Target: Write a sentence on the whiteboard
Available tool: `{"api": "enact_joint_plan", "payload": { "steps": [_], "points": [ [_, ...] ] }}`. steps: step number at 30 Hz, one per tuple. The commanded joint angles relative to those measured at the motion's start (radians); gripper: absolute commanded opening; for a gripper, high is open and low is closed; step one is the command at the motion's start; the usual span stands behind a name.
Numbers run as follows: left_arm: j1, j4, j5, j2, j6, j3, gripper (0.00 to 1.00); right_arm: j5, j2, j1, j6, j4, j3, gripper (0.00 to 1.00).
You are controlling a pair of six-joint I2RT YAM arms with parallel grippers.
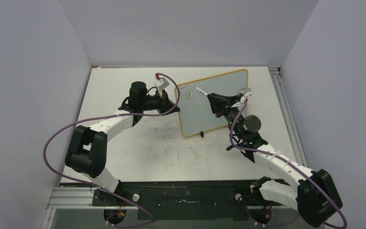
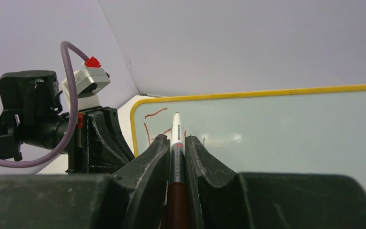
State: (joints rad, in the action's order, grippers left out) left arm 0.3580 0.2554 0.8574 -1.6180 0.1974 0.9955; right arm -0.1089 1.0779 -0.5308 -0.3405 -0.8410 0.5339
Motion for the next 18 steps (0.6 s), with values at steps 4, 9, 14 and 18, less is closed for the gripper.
{"api": "enact_joint_plan", "payload": {
  "steps": [4, 9, 14, 18],
  "points": [
    [-0.001, -0.004, 0.027, 0.001, -0.007, 0.042, 0.00, 0.003, 0.016, 0.002, 0.015, -0.012, -0.023, 0.05],
    [-0.001, -0.003, 0.028, -0.001, -0.007, 0.042, 0.00, 0.006, 0.030, 0.002, 0.019, -0.016, -0.025, 0.05],
    [-0.001, -0.002, 0.028, -0.002, -0.007, 0.042, 0.00, 0.010, 0.051, 0.004, 0.025, -0.017, -0.019, 0.05],
    [-0.001, -0.002, 0.027, -0.002, -0.007, 0.042, 0.00, 0.010, 0.061, 0.005, 0.028, -0.019, -0.018, 0.05]
  ]
}}
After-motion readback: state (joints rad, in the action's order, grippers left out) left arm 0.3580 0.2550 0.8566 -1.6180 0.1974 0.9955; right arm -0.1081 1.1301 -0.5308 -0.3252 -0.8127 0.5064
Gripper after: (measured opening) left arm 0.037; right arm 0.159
